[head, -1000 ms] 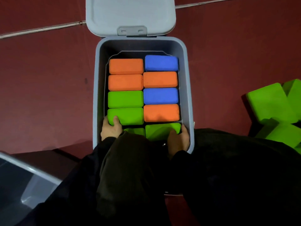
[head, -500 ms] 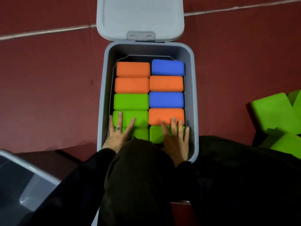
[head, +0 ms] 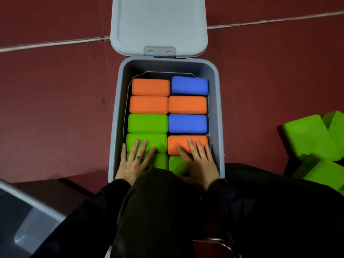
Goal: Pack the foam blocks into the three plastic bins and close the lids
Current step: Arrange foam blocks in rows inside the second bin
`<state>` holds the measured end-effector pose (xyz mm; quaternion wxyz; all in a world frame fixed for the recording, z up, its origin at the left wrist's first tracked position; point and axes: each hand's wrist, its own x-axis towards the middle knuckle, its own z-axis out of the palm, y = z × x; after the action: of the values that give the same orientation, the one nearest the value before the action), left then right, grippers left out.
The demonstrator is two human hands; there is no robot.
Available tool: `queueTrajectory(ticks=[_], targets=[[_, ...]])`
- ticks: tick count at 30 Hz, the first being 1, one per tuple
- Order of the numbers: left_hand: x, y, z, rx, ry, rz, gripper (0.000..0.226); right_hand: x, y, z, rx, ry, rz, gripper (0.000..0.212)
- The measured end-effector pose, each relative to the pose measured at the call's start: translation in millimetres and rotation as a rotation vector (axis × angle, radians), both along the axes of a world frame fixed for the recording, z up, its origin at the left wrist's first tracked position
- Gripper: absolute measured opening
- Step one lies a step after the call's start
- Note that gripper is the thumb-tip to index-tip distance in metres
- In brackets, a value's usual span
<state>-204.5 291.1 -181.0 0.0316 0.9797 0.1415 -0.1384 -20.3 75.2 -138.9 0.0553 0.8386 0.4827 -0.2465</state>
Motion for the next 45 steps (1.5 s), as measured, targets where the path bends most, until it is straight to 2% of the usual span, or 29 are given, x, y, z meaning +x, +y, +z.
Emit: queueTrajectory(ticks=[3, 6, 9, 11, 14, 17, 21, 24, 26, 30, 33, 35, 40, 41, 43, 45], targets=[[11.5, -0.1, -5.0, 0.05, 0.005, 0.003, 0.121, 14.8, 14.6, 2.9, 0.178, 0.058, -0.068, 0.085], [16.7, 0.8, -7.1, 0.051, -0.035, 0.001, 0.118, 39.3, 45.4, 2.7, 0.277, -0.031, -0.157, 0.079], [13.6, 0.2, -6.7, 0.062, -0.065, -0.015, 0.116, 57.2, 67.9, -5.0, 0.121, -0.027, -0.132, 0.084], [14.7, 0.1, -6.6, 0.065, -0.043, -0.003, 0.117, 52.2, 65.2, -14.7, 0.093, -0.042, -0.135, 0.084], [15.2, -0.1, -8.8, 0.074, -0.031, 0.002, 0.118, 35.0, 53.5, -23.6, 0.123, -0.078, -0.148, 0.082], [32.6, -5.0, 3.6, 0.035, -0.123, -0.043, 0.1, 44.1, 59.8, -18.4, 0.123, -0.096, -0.145, 0.083], [60.5, -6.1, 20.9, -0.055, -0.121, 0.095, 0.087, 79.7, 86.6, -2.1, 0.276, -0.13, -0.21, 0.071], [63.1, -6.4, 19.0, -0.064, -0.072, 0.096, 0.088, 106.2, 113.2, -5.2, 0.191, -0.076, -0.203, 0.082], [64.6, -3.0, 17.9, -0.069, -0.114, 0.093, 0.087, 107.1, 116.9, -12.8, 0.125, -0.062, -0.197, 0.084], [94.4, 13.1, 25.1, -0.112, -0.178, 0.071, 0.084, 84.0, 92.7, -18.1, 0.119, -0.096, -0.154, 0.086], [128.5, 17.3, 30.0, -0.153, -0.089, 0.004, 0.082, 86.8, 95.6, -9.6, 0.106, -0.096, -0.147, 0.085], [143.1, 15.4, 27.6, -0.161, -0.038, 0.029, 0.084, 103.0, 109.3, 0.2, 0.179, -0.156, -0.131, 0.079], [142.6, 10.3, 18.9, -0.137, -0.062, 0.093, 0.093, 137.3, 137.1, 6.2, 0.379, -0.099, 0.211, 0.074], [141.4, 10.3, 18.1, -0.133, -0.066, 0.084, 0.094, 140.5, 143.8, 4.1, 0.404, -0.112, 0.186, 0.074], [141.8, 10.1, 20.3, -0.135, -0.064, 0.079, 0.097, 148.5, 159.7, -1.5, 0.396, -0.114, -0.053, 0.076], [142.6, 9.1, 21.5, -0.129, -0.069, 0.084, 0.096, 156.0, 168.0, -10.6, 0.277, -0.081, -0.265, 0.074]])
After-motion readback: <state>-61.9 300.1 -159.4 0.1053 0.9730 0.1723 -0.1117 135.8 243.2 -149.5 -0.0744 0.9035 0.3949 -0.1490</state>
